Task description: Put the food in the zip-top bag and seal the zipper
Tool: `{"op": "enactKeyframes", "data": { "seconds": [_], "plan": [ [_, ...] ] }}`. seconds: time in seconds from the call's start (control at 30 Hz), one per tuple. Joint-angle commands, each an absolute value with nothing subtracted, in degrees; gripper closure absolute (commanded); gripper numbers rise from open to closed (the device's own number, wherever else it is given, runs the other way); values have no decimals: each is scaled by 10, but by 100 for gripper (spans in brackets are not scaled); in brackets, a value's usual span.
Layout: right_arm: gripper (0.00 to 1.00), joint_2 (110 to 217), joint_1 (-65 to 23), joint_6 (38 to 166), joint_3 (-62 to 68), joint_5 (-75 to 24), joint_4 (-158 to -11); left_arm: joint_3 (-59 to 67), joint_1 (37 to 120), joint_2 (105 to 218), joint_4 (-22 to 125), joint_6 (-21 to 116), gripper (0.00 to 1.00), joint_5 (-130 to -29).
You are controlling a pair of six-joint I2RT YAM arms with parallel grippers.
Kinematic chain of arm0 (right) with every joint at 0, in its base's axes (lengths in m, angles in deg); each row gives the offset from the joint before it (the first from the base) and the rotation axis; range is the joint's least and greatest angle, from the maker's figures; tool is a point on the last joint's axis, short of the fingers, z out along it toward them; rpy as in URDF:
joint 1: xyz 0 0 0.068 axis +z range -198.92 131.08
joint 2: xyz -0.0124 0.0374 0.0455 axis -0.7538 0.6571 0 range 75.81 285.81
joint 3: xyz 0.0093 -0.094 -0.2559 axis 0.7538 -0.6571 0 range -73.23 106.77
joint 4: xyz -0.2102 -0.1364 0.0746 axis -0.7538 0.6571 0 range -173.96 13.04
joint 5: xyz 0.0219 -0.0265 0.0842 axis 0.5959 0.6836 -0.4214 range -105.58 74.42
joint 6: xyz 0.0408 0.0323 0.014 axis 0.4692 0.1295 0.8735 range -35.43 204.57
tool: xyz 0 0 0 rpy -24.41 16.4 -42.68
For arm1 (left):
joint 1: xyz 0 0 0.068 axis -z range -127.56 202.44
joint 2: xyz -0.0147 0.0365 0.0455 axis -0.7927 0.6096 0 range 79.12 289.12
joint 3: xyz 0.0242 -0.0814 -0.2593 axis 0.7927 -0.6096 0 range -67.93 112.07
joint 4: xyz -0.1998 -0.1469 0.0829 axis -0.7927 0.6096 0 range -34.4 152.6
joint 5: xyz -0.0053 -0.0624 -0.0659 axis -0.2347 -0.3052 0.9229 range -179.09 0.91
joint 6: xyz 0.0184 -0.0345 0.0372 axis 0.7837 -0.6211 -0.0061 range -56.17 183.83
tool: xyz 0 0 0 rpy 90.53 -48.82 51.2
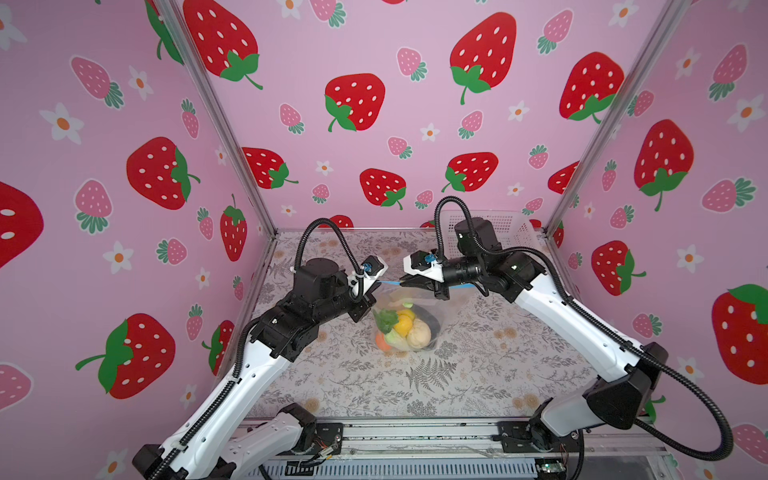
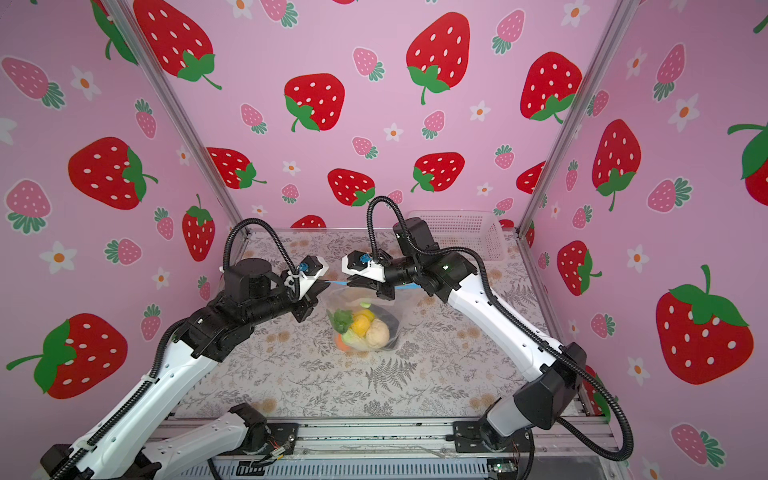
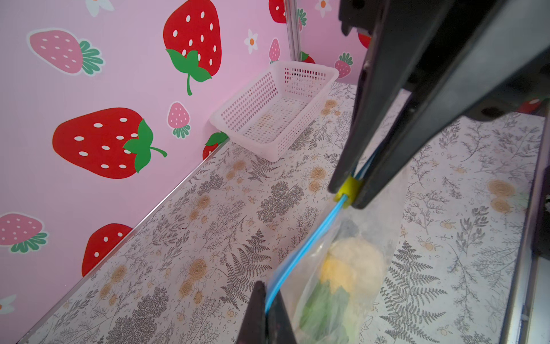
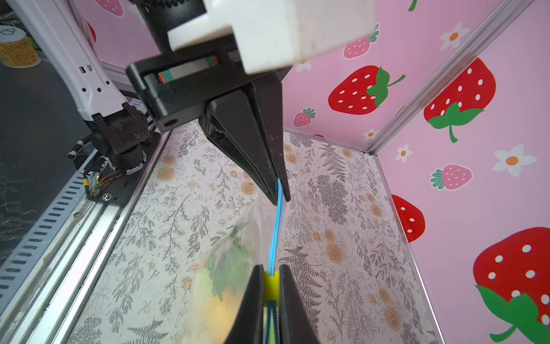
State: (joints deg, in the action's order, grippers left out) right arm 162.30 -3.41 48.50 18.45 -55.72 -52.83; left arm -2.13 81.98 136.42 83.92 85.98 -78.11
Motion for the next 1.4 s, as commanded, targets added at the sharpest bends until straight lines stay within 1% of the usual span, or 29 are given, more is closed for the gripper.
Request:
{"op": "enactKeyframes", "data": {
  "seconds": [0.0, 0.53, 1.37],
  "plan": [
    [98, 1616, -49, 473, 199, -559, -504, -25, 798, 1353, 852, 845, 100, -844],
    [98, 1611, -57, 469, 193, -562, -504, -19, 779, 1361, 863, 825, 100, -890],
    [99, 1599, -69, 467, 181, -569, -505, -14, 749, 1371, 866, 798, 100, -904]
  ]
}}
